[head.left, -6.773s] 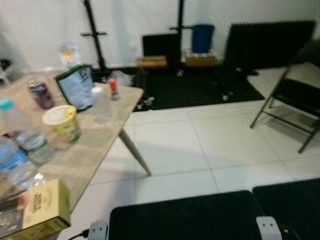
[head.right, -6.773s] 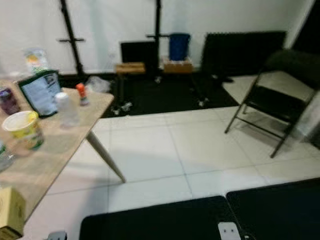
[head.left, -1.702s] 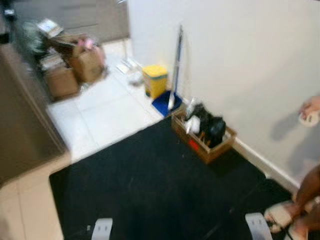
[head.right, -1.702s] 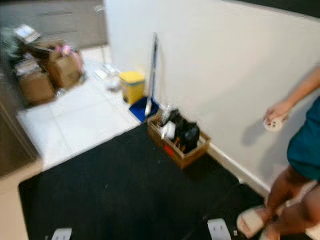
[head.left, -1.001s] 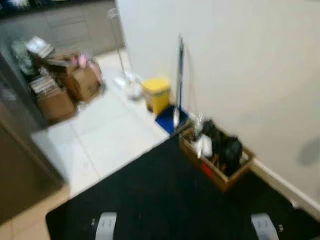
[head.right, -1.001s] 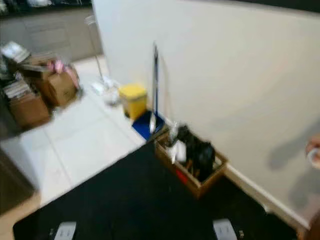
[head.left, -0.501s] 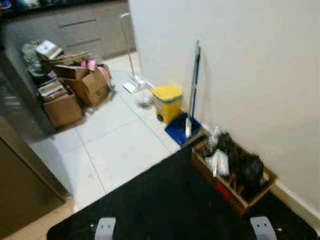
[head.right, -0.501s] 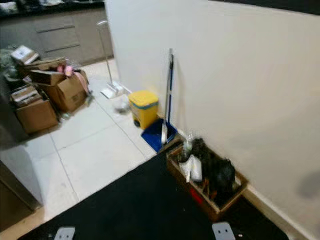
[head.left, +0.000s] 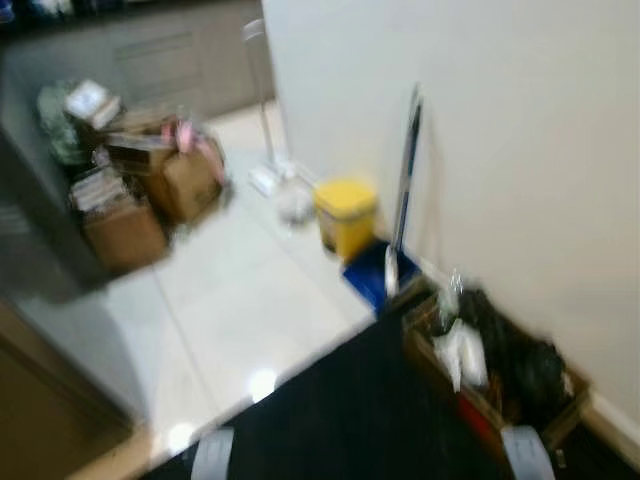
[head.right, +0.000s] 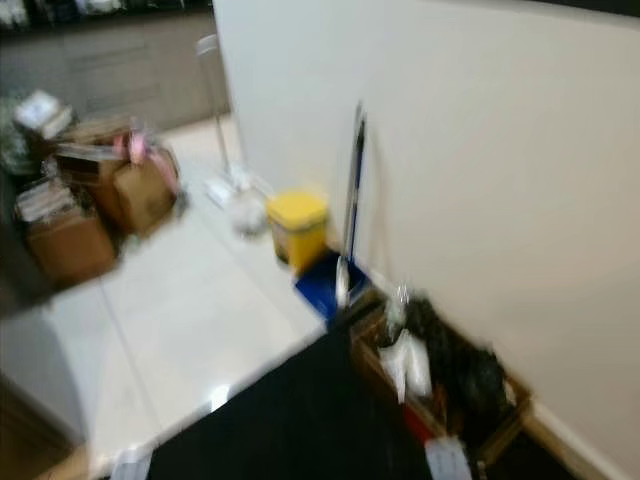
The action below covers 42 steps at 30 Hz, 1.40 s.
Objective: Restocking fridge
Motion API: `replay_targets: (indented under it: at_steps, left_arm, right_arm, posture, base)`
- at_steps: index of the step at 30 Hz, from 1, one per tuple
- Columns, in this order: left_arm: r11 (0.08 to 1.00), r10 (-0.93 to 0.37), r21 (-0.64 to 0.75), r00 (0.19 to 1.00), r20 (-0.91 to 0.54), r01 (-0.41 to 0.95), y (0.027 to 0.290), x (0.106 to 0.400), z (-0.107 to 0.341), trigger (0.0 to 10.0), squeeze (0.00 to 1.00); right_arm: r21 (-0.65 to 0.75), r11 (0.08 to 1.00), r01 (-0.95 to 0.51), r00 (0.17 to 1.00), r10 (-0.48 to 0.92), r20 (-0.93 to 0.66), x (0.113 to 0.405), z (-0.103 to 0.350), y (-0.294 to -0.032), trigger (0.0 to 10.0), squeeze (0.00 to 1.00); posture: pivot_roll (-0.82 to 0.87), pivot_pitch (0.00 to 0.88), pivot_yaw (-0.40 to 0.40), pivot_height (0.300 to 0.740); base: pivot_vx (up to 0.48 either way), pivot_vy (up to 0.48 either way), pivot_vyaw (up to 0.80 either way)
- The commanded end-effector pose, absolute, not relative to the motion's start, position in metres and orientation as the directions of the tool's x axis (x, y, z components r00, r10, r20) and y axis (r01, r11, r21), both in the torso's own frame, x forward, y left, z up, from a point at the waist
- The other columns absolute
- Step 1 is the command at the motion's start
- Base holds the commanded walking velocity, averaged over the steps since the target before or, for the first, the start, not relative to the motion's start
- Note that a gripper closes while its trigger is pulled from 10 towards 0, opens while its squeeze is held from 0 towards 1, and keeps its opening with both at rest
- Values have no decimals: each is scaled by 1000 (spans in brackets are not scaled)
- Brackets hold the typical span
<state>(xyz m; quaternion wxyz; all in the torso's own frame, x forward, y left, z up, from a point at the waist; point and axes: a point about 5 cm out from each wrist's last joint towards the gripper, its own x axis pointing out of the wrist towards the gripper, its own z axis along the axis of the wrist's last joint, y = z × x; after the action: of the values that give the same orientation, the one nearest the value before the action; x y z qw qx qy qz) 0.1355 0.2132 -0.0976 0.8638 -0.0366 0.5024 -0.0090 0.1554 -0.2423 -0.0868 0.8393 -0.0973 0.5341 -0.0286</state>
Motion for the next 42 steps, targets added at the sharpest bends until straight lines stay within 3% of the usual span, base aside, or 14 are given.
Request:
replay_targets:
  at_steps: [1, 15, 27, 42]
  left_arm:
    - [997, -49, -74, 479, -876, -33, 214, 130, -99, 10000, 0]
    - [997, -51, -76, 481, -875, -33, 214, 131, -99, 10000, 0]
    - [996, -49, -77, 479, -876, -39, 213, 131, -99, 10000, 0]
    - [995, -56, -89, 479, -876, -46, 214, 131, -99, 10000, 0]
  right_arm:
    - [-185, 981, -53, 417, -146, -897, 151, -90, -239, 10000, 0]
    - [-180, 977, -117, 413, -117, -903, 150, -90, -238, 10000, 0]
    - [-154, 978, -143, 403, -85, -911, 147, -92, -235, 10000, 0]
    - [-146, 975, -170, 397, -68, -915, 145, -92, -236, 10000, 0]
  posture:
    - [-37, 0, 1, 740]
    - [-41, 0, 1, 740]
    - [-41, 0, -2, 740]
    - [-47, 0, -3, 740]
  base:
    - [375, 0, 0]
    - [376, 0, 57]
    - [366, 0, 777]
    - [0, 0, 777]
